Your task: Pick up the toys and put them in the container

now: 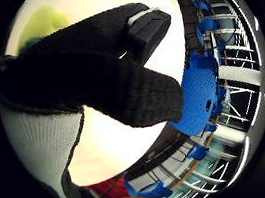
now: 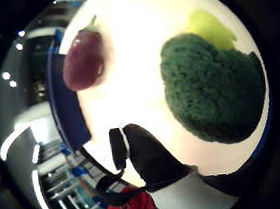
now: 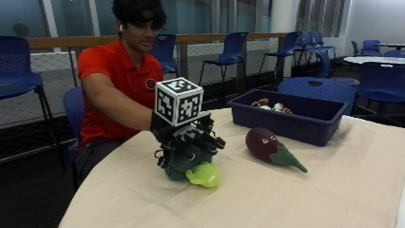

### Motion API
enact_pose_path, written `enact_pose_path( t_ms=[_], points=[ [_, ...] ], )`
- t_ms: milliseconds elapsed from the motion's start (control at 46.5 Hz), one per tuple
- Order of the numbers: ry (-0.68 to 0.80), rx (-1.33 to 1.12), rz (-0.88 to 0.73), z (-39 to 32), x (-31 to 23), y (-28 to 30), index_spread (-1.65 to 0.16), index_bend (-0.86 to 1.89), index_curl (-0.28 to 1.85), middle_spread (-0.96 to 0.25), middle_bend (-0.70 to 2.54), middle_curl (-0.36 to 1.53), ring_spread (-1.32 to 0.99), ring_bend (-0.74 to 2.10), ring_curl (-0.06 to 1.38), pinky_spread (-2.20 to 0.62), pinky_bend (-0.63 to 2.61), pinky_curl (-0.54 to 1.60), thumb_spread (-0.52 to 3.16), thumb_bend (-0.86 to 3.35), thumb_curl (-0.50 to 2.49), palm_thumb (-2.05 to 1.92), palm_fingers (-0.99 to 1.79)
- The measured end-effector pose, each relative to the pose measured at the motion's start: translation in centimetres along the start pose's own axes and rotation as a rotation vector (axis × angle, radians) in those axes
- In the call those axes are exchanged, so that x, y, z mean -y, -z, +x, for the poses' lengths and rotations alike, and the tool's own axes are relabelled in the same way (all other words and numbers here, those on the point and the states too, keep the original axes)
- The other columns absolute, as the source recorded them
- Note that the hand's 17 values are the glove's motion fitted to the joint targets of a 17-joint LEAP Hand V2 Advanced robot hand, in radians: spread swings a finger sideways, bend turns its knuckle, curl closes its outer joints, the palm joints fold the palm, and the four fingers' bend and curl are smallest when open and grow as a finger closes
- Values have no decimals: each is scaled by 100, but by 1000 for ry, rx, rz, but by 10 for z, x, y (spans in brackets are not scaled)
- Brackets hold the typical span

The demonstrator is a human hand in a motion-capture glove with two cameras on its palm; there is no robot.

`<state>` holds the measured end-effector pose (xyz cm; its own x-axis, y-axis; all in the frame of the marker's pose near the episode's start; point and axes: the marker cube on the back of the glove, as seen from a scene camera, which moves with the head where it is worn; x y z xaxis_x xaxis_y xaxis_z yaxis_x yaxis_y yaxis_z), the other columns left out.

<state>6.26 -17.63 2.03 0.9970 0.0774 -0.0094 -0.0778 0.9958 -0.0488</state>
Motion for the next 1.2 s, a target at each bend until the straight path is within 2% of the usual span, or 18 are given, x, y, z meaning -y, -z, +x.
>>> enact_pose_path(
  t_ms=[107,193,365,559,580,623,838,989,1204],
  points=[
    [-14,2,-72,2,4,-29,-38,13,37,-5,9,18,7,11,11,16,136,38,104,-7,25,-8,-29],
    [-19,-11,-32,-2,10,-43,-37,12,35,-4,8,17,8,15,11,14,138,38,107,-4,25,-4,-27],
    [-24,-60,68,-9,14,-43,-42,37,41,-4,-1,8,2,67,23,-8,125,34,121,2,29,6,20],
    [-7,-57,152,-22,14,-32,-41,30,42,-14,18,8,-23,102,35,-32,131,35,129,18,41,38,68],
    [-4,-46,148,-23,14,-29,-41,30,42,-14,14,8,-23,100,34,-33,132,36,131,17,41,37,61],
    [8,-11,141,-26,11,-20,-41,32,45,-17,23,11,-29,104,38,-35,128,36,123,20,45,47,75],
    [82,97,177,-67,-2,42,-43,36,52,-24,30,17,-41,103,41,-41,116,36,100,20,58,59,85],
    [174,60,216,-134,-1,91,-44,35,57,-28,31,20,-45,103,42,-43,111,37,88,17,65,61,88],
    [392,29,249,-263,-4,137,-46,32,63,-30,29,23,-48,101,44,-45,108,39,78,14,73,63,89]
  ],
)
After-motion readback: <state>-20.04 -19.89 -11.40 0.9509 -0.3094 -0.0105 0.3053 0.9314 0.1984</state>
